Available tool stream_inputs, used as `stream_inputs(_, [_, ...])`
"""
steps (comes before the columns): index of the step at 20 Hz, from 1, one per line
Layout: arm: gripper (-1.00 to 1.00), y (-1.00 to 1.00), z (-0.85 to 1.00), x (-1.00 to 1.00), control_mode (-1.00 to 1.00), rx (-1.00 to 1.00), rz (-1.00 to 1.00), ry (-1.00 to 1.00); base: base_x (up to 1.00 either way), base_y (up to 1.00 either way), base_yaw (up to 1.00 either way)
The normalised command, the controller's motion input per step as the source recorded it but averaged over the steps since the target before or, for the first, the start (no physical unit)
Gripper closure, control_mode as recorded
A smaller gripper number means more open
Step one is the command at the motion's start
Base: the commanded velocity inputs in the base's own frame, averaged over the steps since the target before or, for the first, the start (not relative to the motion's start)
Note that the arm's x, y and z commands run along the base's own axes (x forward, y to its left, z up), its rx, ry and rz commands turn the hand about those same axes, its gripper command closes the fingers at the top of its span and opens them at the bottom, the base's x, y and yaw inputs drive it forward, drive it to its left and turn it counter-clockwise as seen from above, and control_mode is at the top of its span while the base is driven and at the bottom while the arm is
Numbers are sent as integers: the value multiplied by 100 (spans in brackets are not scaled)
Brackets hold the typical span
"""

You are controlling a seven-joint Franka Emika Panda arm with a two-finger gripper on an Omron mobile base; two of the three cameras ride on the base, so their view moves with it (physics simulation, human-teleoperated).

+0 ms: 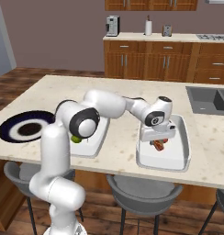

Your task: Place one cooked food and one vegetable from the large plate to each tupperware container.

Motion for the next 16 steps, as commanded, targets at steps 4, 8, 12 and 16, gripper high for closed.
stream_inputs(4, [100,0,-51,28,-100,0,9,4,0,0,0])
stream_inputs(8, [100,-24,-33,34,-100,0,11,3,0,0,0])
stream_inputs(12, [100,-14,-43,17,-100,0,10,5,0,0,0])
stream_inputs(16, [-100,0,-51,1,-100,0,8,3,0,0,0])
